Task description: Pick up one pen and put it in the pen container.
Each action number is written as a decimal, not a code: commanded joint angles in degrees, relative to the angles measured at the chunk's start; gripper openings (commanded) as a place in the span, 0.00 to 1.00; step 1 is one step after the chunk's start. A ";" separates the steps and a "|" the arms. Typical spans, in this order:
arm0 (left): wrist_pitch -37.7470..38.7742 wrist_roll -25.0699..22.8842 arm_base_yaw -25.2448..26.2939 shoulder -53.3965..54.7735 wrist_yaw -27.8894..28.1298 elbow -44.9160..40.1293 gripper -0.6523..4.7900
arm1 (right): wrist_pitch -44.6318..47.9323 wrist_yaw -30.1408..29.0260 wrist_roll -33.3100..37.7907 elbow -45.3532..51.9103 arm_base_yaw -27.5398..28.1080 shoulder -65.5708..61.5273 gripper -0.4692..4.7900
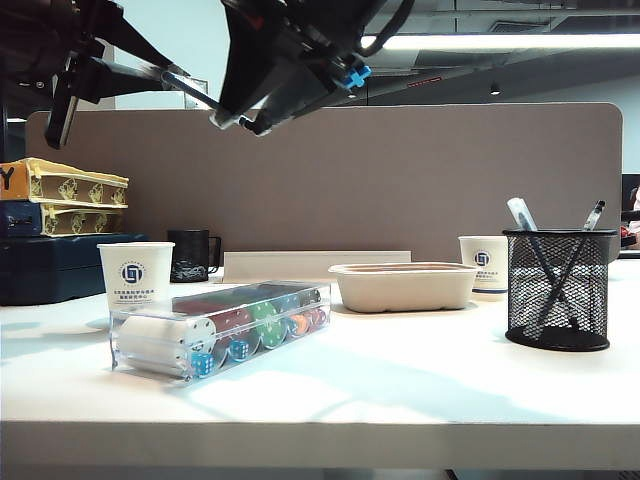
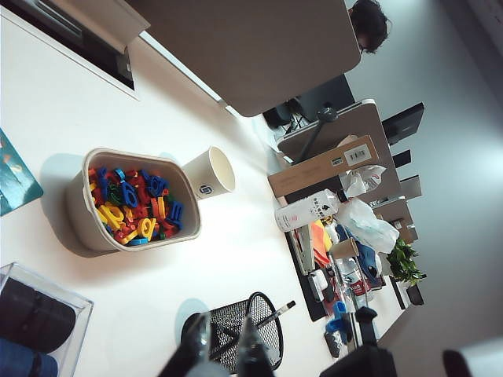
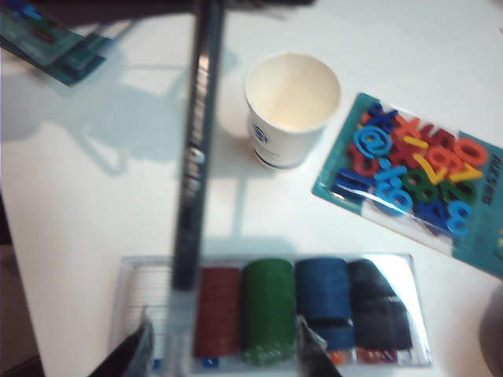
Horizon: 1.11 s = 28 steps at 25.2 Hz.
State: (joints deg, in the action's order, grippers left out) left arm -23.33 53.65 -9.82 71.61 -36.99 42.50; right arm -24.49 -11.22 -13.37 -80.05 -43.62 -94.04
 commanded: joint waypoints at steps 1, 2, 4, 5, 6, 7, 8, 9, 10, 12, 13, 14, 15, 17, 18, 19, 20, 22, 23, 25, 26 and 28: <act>-0.79 -0.52 0.02 -0.11 -0.33 0.26 0.11 | -0.37 0.90 0.04 -0.33 0.96 0.74 0.58; -0.81 -1.49 0.00 -0.11 -0.33 0.26 0.11 | -0.70 0.83 0.07 -0.31 1.33 1.11 0.61; -0.79 -3.48 -0.17 -0.11 -0.33 0.26 0.11 | -1.31 0.83 0.07 -0.31 1.79 1.70 0.63; -0.79 -4.83 -0.68 -0.11 -0.24 0.26 0.11 | -2.03 0.85 0.07 -0.31 2.40 2.75 0.63; -0.79 -5.73 -1.09 -0.11 0.00 0.26 0.11 | -2.58 0.68 0.07 -0.31 2.86 3.80 0.63; -0.76 -6.32 -1.44 -0.11 0.35 0.26 0.11 | -2.84 0.79 0.07 -0.31 2.91 4.57 0.64; -0.79 -7.13 -1.77 -0.11 0.92 0.26 0.11 | -2.97 0.59 0.11 -0.31 3.13 5.18 0.67; -0.79 -7.67 -2.40 -0.11 1.29 0.26 0.11 | -3.15 0.24 0.44 -0.31 3.52 6.21 0.71; -0.79 -8.07 -2.73 -0.11 1.77 0.26 0.11 | -3.21 0.24 0.50 -0.31 3.56 6.93 0.72; -0.85 -8.87 -3.93 -0.11 2.29 0.26 0.11 | -3.48 0.22 1.22 -0.31 3.56 9.46 0.73; -0.94 -9.42 -4.61 -0.11 2.47 0.26 0.11 | -3.72 1.09 1.33 -0.31 3.58 11.21 0.73; -0.96 -9.94 -5.27 -0.11 2.56 0.26 0.11 | -3.85 1.60 1.31 -0.31 3.72 12.00 0.73; -0.96 -10.54 -5.79 -0.11 2.75 0.26 0.11 | -4.00 1.86 1.31 -0.31 4.07 12.81 0.73; -1.09 -11.80 -6.69 -0.11 3.34 0.26 0.11 | -4.35 2.49 1.31 -0.31 4.42 14.38 0.73; -1.09 -12.15 -7.08 -0.11 3.41 0.26 0.11 | -4.46 2.56 1.33 -0.31 4.72 15.02 0.73; -1.14 -13.00 -7.43 -0.11 3.48 0.26 0.11 | -4.61 2.58 1.33 -0.31 5.14 15.78 0.73; -1.20 -13.18 -7.78 -0.11 3.48 0.26 0.11 | -4.87 2.58 1.33 -0.31 5.62 16.39 0.73; -1.38 -14.05 -8.85 -0.11 3.78 0.26 0.11 | -6.19 2.60 1.33 -0.31 7.58 18.05 0.73; -1.95 -14.69 -9.18 -0.11 3.78 0.26 0.11 | -7.04 2.60 1.33 -0.31 8.94 19.04 0.73; -2.95 -14.69 -9.27 -0.11 3.78 0.26 0.11 | -7.67 2.60 1.33 -0.28 10.27 19.96 0.73; -3.48 -14.73 -9.38 -0.11 3.78 0.28 0.11 | -7.87 2.60 1.33 -0.31 10.99 20.31 0.73; -4.24 -14.97 -9.38 -0.11 3.78 0.28 0.11 | -8.31 2.58 1.33 -0.31 12.55 21.18 0.72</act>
State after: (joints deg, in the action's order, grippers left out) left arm -25.74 39.40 -19.16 71.61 -33.26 42.50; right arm -32.91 -8.62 -12.29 -80.12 -31.88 -73.73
